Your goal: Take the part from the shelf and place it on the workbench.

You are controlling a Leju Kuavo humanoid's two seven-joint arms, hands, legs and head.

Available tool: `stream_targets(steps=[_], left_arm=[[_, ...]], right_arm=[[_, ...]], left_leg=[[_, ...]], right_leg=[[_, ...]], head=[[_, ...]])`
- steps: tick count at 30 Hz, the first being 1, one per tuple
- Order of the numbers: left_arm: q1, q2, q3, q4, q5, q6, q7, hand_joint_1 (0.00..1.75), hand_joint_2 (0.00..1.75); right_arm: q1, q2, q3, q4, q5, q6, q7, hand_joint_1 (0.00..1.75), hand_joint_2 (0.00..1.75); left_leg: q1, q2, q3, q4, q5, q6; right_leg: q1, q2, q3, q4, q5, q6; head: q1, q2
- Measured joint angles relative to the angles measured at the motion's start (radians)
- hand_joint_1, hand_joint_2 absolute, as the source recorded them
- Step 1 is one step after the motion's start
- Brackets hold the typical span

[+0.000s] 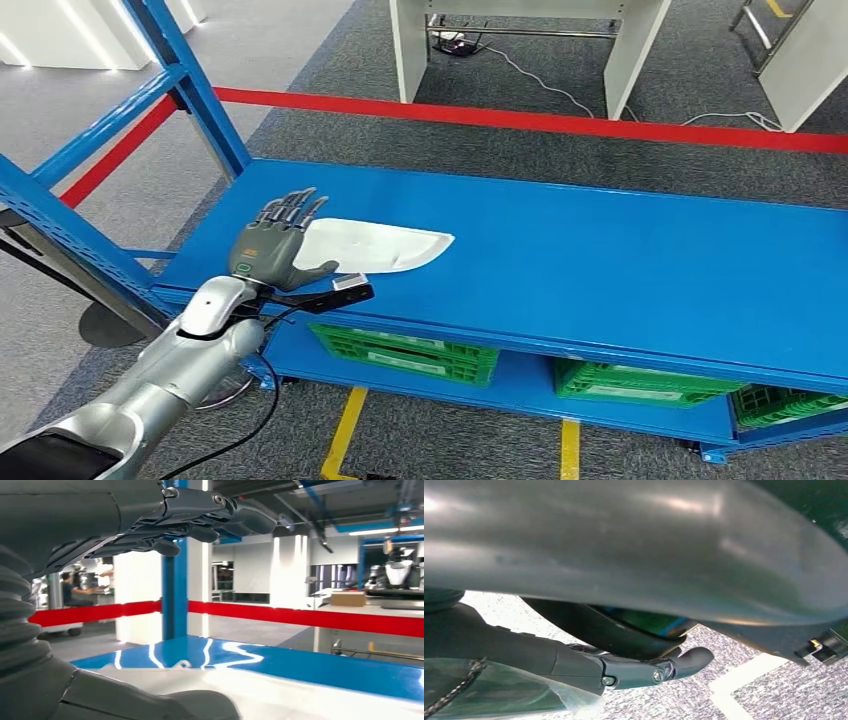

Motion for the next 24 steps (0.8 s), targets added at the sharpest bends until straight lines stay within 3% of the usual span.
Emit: stream_targets(steps=[2, 3, 5, 7, 9, 11, 13, 14, 16, 18, 22, 24], left_arm=[[-0.010, 0.002, -0.008, 0.002, -0.002, -0.001, 0.000, 0.00, 1.75], [-0.015, 0.002, -0.012, 0.003, -0.002, -0.002, 0.000, 0.00, 1.75], [-0.020, 0.003, -0.019, 0.004, -0.001, -0.004, 0.000, 0.00, 1.75], [-0.022, 0.003, -0.025, 0.004, -0.001, -0.005, -0.001, 0.00, 0.87], [-0.024, 0.002, -0.029, 0.004, 0.001, -0.008, -0.003, 0.00, 0.00], [-0.025, 0.002, -0.035, 0.004, 0.005, -0.009, -0.006, 0.00, 0.00], [-0.025, 0.002, -0.041, 0.004, 0.007, -0.010, -0.010, 0.00, 0.00], [-0.025, 0.002, -0.044, 0.004, 0.007, -0.010, -0.012, 0.00, 0.00], [-0.025, 0.001, -0.048, 0.004, 0.007, -0.010, -0.013, 0.00, 0.00], [-0.027, 0.002, -0.050, 0.004, 0.007, -0.007, -0.013, 0.00, 0.00], [-0.030, 0.001, -0.054, 0.003, 0.003, 0.014, -0.016, 0.00, 0.00], [-0.032, 0.000, -0.057, 0.003, -0.001, 0.025, -0.016, 0.00, 0.00]], right_arm=[[-0.001, 0.000, 0.000, 0.000, 0.001, 0.000, 0.000, 0.00, 0.00], [-0.001, 0.000, 0.000, 0.000, 0.001, 0.000, 0.000, 0.00, 0.00], [-0.001, 0.000, 0.001, 0.000, 0.002, 0.000, 0.000, 0.00, 0.00], [-0.001, 0.000, 0.001, 0.000, 0.002, 0.000, 0.000, 0.00, 0.00], [-0.001, -0.001, 0.001, 0.000, 0.003, 0.000, 0.000, 0.00, 0.00], [-0.003, -0.002, 0.001, 0.000, 0.005, 0.001, 0.000, 0.00, 0.00], [-0.007, -0.003, 0.001, 0.000, 0.006, 0.001, 0.000, 0.00, 0.00], [-0.009, -0.004, 0.001, 0.000, 0.007, 0.002, 0.000, 0.00, 0.00], [-0.008, -0.004, 0.001, 0.000, 0.008, 0.003, 0.000, 0.00, 0.00], [-0.007, -0.004, 0.001, 0.000, 0.011, 0.005, 0.000, 0.00, 0.00], [-0.004, -0.004, 0.002, -0.001, 0.015, 0.007, 0.000, 0.00, 0.00], [-0.004, -0.004, 0.002, -0.001, 0.016, 0.008, 0.000, 0.00, 0.00]], left_leg=[[-0.003, -0.003, 0.056, -0.128, 0.060, 0.011], [-0.004, -0.004, 0.074, -0.171, 0.070, 0.016], [-0.008, -0.005, 0.082, -0.196, 0.066, 0.020], [-0.004, -0.005, 0.084, -0.205, 0.068, 0.027], [0.002, -0.003, 0.088, -0.213, 0.071, 0.037], [0.002, -0.001, 0.089, -0.213, 0.071, 0.041], [0.002, 0.000, 0.089, -0.212, 0.070, 0.041], [0.002, 0.000, 0.090, -0.212, 0.070, 0.041], [0.002, -0.001, 0.093, -0.210, 0.067, 0.037], [-0.001, -0.002, 0.091, -0.205, 0.064, 0.027], [-0.004, -0.003, 0.085, -0.201, 0.063, 0.008], [-0.002, -0.003, 0.065, -0.149, 0.027, 0.000]], right_leg=[[0.003, 0.002, 0.002, 0.002, -0.003, 0.004], [0.005, 0.002, 0.000, 0.003, -0.004, 0.008], [0.007, 0.002, -0.004, 0.003, -0.003, 0.017], [0.006, -0.001, -0.010, 0.008, -0.009, 0.028], [0.004, -0.003, -0.040, 0.069, -0.048, 0.040], [0.002, -0.005, -0.099, 0.196, -0.107, 0.048], [0.001, -0.006, -0.139, 0.280, -0.125, 0.053], [0.000, -0.006, -0.134, 0.268, -0.106, 0.053], [-0.003, -0.009, -0.078, 0.147, -0.037, 0.053], [-0.003, -0.012, -0.022, 0.035, -0.002, 0.047], [-0.001, -0.008, -0.008, 0.009, -0.005, 0.022], [-0.003, -0.008, -0.006, 0.005, -0.002, 0.008]], head=[[0.001, 0.000], [0.001, 0.000], [0.001, 0.000], [0.002, 0.000], [0.005, 0.000], [0.007, 0.000], [0.007, 0.000], [0.007, 0.000], [0.007, 0.000], [0.007, 0.000], [0.004, 0.000], [0.003, 0.000]])
